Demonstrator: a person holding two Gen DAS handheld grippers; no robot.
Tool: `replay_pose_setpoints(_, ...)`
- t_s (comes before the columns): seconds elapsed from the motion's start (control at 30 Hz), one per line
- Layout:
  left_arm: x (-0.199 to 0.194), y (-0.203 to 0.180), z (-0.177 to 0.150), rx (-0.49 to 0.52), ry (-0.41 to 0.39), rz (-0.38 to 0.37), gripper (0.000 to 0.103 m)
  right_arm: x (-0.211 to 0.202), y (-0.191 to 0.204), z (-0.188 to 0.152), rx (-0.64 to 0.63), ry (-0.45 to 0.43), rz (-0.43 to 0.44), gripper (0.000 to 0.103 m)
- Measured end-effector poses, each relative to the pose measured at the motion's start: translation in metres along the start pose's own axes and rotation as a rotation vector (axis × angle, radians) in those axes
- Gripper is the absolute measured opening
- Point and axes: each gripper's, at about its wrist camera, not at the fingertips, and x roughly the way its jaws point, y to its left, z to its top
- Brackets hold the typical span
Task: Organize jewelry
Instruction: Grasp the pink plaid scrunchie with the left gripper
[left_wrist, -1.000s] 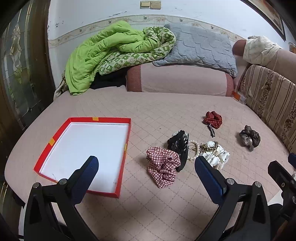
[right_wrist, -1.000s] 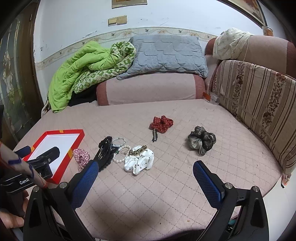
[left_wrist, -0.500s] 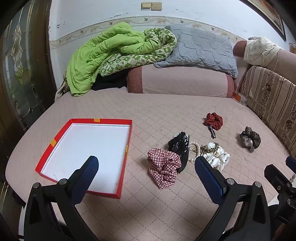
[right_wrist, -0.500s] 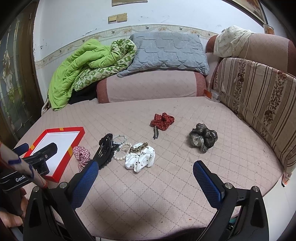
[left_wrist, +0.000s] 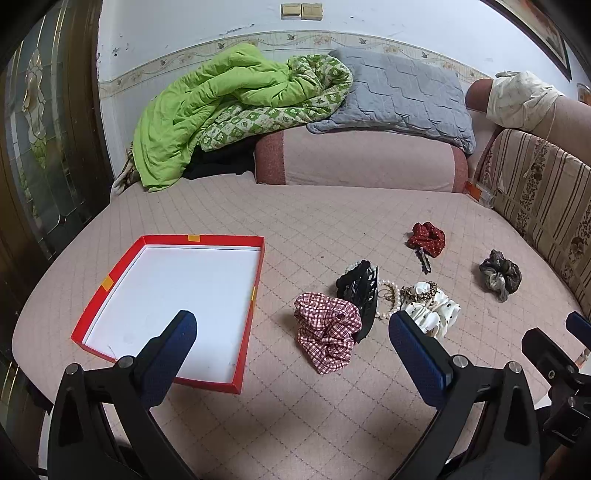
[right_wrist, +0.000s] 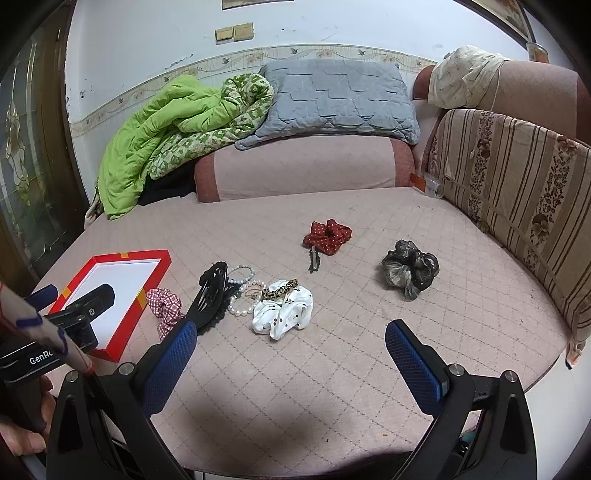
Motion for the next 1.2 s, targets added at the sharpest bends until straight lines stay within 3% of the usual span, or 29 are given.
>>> replay_pose_setpoints(0.33, 0.005, 0.002, -0.001, 0.006, 0.015, 0.009, 0.103, 0.008, 0.000, -0.002, 0.003, 0.015, 0.007, 0.103)
replay_pose_setpoints(0.53, 0.025, 0.025, 0.001, -0.003, 0.051, 0.025, 0.103, 0.022, -0.006, -0.005, 0.016, 0.050, 0.014, 0.103)
replay_pose_setpoints(0.67, 0.044, 0.045, 0.001, -0.003, 0.089, -0.032, 0.103, 0.037, -0.014, -0.008, 0.033, 0.077, 0.024, 0.103)
replay_pose_setpoints(0.8, 0.062, 0.057, 0.001, -0.023, 0.126, -0.134, 0.103, 0.059, -0.020, -0.008, 0.045, 0.118, 0.042, 0.103)
replay_pose_setpoints(1.07, 0.092, 0.019, -0.006, 0.045, 0.191, -0.299, 0.102, 0.092, -0.037, -0.004, 0.099, 0.141, 0.022, 0.103)
replay_pose_setpoints(1.2, 0.115, -0.001, -0.008, 0.094, 0.221, -0.291, 0.094, 0.101, -0.042, -0.009, 0.129, 0.166, 0.038, 0.103)
